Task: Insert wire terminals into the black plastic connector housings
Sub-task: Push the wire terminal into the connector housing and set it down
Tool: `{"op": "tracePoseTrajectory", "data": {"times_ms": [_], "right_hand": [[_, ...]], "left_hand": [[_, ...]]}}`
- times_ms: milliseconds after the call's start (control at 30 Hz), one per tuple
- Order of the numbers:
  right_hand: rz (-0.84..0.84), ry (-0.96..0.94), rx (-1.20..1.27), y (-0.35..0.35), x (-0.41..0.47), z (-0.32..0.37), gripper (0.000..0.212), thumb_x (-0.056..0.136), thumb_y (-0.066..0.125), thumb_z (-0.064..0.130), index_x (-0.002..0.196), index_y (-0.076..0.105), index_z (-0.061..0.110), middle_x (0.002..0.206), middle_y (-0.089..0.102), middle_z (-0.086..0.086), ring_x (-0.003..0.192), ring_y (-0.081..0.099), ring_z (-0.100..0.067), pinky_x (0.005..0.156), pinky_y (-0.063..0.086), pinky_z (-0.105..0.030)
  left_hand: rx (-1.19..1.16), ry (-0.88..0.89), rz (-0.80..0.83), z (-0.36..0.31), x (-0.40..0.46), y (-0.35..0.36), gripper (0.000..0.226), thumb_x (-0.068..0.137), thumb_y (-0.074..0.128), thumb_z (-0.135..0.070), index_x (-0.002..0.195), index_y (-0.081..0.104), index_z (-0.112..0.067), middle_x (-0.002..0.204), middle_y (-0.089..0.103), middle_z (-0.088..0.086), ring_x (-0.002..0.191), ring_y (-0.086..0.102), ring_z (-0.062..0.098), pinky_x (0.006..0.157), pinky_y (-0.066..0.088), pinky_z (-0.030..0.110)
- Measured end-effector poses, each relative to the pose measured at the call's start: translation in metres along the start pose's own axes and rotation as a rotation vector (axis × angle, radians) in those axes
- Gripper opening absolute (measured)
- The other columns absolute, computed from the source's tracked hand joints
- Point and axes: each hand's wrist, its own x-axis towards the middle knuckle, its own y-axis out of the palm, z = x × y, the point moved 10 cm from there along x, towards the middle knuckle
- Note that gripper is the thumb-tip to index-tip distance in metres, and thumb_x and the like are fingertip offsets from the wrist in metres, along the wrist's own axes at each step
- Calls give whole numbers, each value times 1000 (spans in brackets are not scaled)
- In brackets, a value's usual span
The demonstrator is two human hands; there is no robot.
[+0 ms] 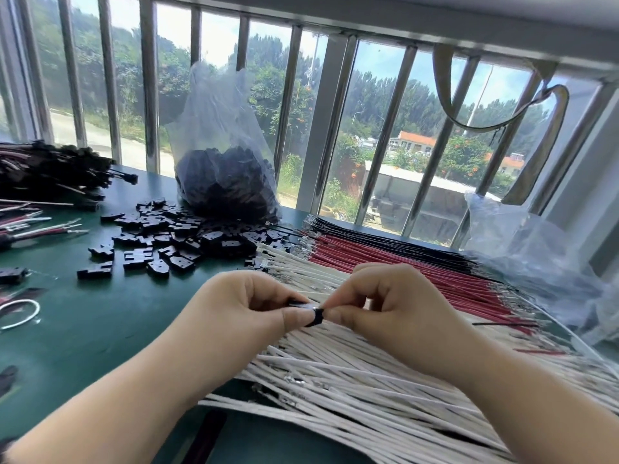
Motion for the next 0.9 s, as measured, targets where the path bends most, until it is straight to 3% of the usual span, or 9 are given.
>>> {"op": "tracePoseTrajectory", "data": {"times_ms": [67, 200, 367, 533, 667, 767, 900], "right_hand": [[-18, 14, 4, -4, 2, -2, 6, 75, 76, 31, 74, 73, 36, 69, 63, 21, 62, 53, 4, 58, 41, -7], [31, 64, 9, -4, 2, -9, 5, 78, 72, 34, 75, 73, 38, 67, 66, 22, 56, 51, 3, 52, 40, -7], [-47, -33, -48, -6, -1, 1, 19, 79, 74, 20, 69, 69, 34, 71, 61, 25, 66, 55, 5, 61, 40, -5], [-90, -76, -33, -3, -5, 5, 18, 79, 74, 20, 67, 68, 32, 77, 62, 19, 67, 55, 4, 63, 40, -6], [-78, -105, -60, 1, -4, 6, 12, 80, 74, 19, 70, 70, 25, 77, 62, 17, 67, 55, 2, 62, 39, -5], [-72, -100, -73, 0, -3, 5, 12, 79, 74, 20, 70, 70, 25, 76, 62, 16, 66, 55, 1, 61, 38, -5], [-69, -74, -47, -7, 0, 4, 11, 79, 71, 28, 70, 67, 31, 68, 62, 21, 61, 55, 4, 60, 41, -6]], "left_hand": [[-54, -21, -20, 0, 1, -5, 30, 48, 73, -47, 73, 76, -30, 52, 64, -6, 38, 40, 2, 37, 30, 11], [-2, -49, -51, 5, 1, -13, 36, 42, 69, -53, 73, 76, -36, 68, 73, 1, 48, 48, 3, 44, 38, 13], [-16, -63, -33, 8, 1, -8, 6, 66, 76, -30, 72, 76, -32, 59, 69, -2, 43, 47, 0, 41, 36, 10], [-74, -17, -54, 2, 0, -10, 21, 52, 73, -37, 72, 76, -29, 60, 70, -3, 44, 51, -4, 41, 37, 7], [-28, -11, -37, 7, 1, -8, 7, 69, 75, -25, 73, 75, -31, 62, 70, -2, 47, 48, 2, 42, 36, 9], [-27, -4, -42, 5, 1, -8, 9, 64, 76, -31, 73, 75, -31, 60, 69, -2, 46, 46, 3, 43, 35, 10], [-50, 3, -64, -2, 1, -15, 35, 46, 68, -51, 74, 76, -31, 66, 73, -3, 50, 53, 2, 47, 42, 16]]}}
